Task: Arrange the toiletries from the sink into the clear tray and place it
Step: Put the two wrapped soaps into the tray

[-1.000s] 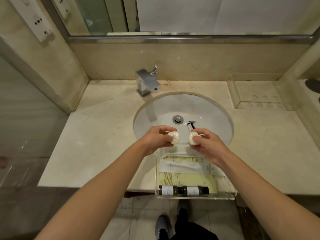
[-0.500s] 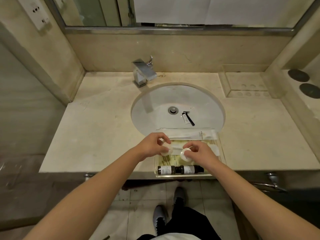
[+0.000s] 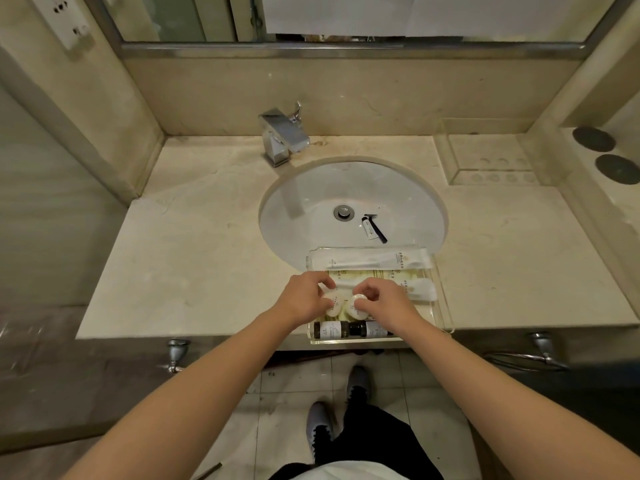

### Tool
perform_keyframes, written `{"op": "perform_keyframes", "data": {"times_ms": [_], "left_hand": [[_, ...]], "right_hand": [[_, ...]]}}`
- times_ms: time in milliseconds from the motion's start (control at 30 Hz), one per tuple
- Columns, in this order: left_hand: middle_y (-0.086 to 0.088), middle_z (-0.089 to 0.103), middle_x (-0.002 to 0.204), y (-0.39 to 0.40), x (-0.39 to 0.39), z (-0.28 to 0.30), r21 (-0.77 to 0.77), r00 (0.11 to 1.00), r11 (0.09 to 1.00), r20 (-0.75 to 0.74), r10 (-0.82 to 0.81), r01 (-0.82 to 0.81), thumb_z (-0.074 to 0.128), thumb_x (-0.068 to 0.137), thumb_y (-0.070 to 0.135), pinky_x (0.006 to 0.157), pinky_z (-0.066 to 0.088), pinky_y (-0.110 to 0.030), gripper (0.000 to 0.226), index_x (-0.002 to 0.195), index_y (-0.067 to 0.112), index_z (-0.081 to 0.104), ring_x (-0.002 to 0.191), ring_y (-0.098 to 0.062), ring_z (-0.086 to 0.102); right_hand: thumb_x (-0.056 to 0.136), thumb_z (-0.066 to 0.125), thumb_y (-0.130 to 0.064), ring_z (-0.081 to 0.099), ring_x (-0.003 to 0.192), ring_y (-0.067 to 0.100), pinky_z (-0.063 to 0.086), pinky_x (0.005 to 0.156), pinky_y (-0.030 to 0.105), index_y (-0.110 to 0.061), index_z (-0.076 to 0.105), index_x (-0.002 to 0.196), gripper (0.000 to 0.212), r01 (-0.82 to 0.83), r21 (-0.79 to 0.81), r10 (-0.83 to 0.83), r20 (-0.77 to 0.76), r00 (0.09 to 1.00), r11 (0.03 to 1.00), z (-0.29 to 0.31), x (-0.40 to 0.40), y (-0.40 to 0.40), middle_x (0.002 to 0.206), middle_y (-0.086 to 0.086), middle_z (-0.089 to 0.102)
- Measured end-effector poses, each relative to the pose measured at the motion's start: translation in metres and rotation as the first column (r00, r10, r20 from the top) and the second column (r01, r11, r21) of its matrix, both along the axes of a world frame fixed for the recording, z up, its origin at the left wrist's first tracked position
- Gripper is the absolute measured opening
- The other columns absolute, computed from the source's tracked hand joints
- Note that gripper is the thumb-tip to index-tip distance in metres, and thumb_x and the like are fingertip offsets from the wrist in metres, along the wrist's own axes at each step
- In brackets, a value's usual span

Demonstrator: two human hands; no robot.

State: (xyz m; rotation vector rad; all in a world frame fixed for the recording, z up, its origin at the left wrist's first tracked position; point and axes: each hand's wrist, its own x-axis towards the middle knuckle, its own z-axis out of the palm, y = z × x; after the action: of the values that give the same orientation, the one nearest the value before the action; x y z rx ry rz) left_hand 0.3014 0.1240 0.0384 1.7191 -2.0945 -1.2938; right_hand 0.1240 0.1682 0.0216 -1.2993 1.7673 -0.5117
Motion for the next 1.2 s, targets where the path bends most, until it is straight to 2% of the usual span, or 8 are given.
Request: {"op": "perform_keyframes", "data": {"times_ms": [133,300,433,567,700,933,1067,1200], "left_hand": [[-0.010,0.065,0.106,0.000,-0.002,-0.002,-0.034,0.990,0.996,0.118,-0.074,0.079,0.070,0.083,0.014,0.086,0.051,-0.032,0.030,0.113,0.017,0.064,0.090,-0.022,0.063],[-0.007,0.065,0.106,0.001,-0.003,-0.001,-0.174,0.927,0.939,0.288,-0.238,0.295,0.063,0.086,0.015,0.085,0.051,-0.036,0.024,0.111,0.015,0.062,0.097,-0.025,0.061],[-0.007,0.064,0.096,0.002,0.002,-0.003,-0.225,0.870,0.886,0.393,-0.298,0.405,0.060,0.086,0.018,0.078,0.051,-0.039,0.012,0.096,0.012,0.061,0.089,-0.024,0.057],[-0.007,0.062,0.097,-0.006,0.002,-0.005,-0.205,0.864,0.890,0.402,-0.303,0.407,0.059,0.085,0.023,0.077,0.051,-0.039,0.015,0.095,0.012,0.061,0.088,-0.024,0.056],[-0.003,0.055,0.102,-0.003,0.004,-0.009,-0.199,0.878,0.903,0.385,-0.285,0.380,0.063,0.083,0.031,0.078,0.051,-0.037,0.026,0.103,0.014,0.060,0.092,-0.022,0.054],[-0.001,0.050,0.109,-0.002,0.009,-0.013,-0.185,0.919,0.937,0.322,-0.227,0.296,0.064,0.082,0.036,0.079,0.049,-0.034,0.033,0.109,0.018,0.058,0.088,-0.018,0.050],[-0.001,0.052,0.113,-0.004,0.012,-0.013,-0.262,0.944,0.935,0.287,-0.160,0.238,0.054,0.092,0.027,0.074,0.050,-0.034,0.025,0.116,0.021,0.052,0.086,-0.017,0.053],[-0.002,0.053,0.114,-0.010,0.012,-0.012,-0.306,0.949,0.932,0.299,-0.101,0.195,0.050,0.095,0.025,0.068,0.044,-0.030,0.029,0.123,0.021,0.050,0.083,-0.018,0.054]], "right_hand": [[0.082,0.069,-0.017,0.061,0.082,0.013,0.047,0.068,0.021,-0.023,0.069,0.099,0.017,-0.030,0.002,0.030,-0.033,0.999,1.000,-0.001,0.005,-0.003,0.086,-0.002,0.065],[0.084,0.067,-0.018,0.061,0.086,0.013,0.049,0.076,0.025,-0.020,0.068,0.102,0.018,-0.075,-0.024,0.071,-0.118,0.990,0.997,-0.002,0.005,-0.003,0.090,-0.005,0.065],[0.082,0.069,-0.019,0.062,0.082,0.015,0.050,0.073,0.026,-0.019,0.069,0.099,0.017,-0.102,-0.053,0.091,-0.177,0.980,0.993,-0.004,0.006,-0.001,0.088,-0.002,0.066],[0.083,0.069,-0.022,0.057,0.084,0.013,0.045,0.075,0.025,-0.019,0.069,0.098,0.015,-0.135,-0.084,0.111,-0.243,0.964,0.987,-0.007,0.008,-0.004,0.094,-0.002,0.057],[0.084,0.068,-0.023,0.050,0.080,0.010,0.036,0.073,0.020,-0.020,0.068,0.102,0.018,-0.137,-0.092,0.110,-0.251,0.962,0.986,-0.010,0.011,-0.002,0.093,-0.004,0.047],[0.084,0.067,-0.022,0.053,0.084,0.010,0.045,0.078,0.022,-0.021,0.063,0.105,0.022,-0.149,-0.132,0.113,-0.250,0.962,0.980,-0.010,0.012,0.002,0.096,-0.006,0.050],[0.087,0.062,-0.021,0.053,0.079,0.010,0.049,0.072,0.028,-0.021,0.061,0.099,0.012,-0.080,-0.240,-0.011,-0.358,0.934,0.967,-0.007,-0.006,0.007,0.091,-0.010,0.052],[0.089,0.060,-0.020,0.055,0.084,0.012,0.046,0.067,0.028,-0.021,0.059,0.111,0.022,-0.042,-0.257,-0.099,-0.511,0.854,0.966,-0.004,-0.041,0.007,0.099,-0.006,0.058]]}}
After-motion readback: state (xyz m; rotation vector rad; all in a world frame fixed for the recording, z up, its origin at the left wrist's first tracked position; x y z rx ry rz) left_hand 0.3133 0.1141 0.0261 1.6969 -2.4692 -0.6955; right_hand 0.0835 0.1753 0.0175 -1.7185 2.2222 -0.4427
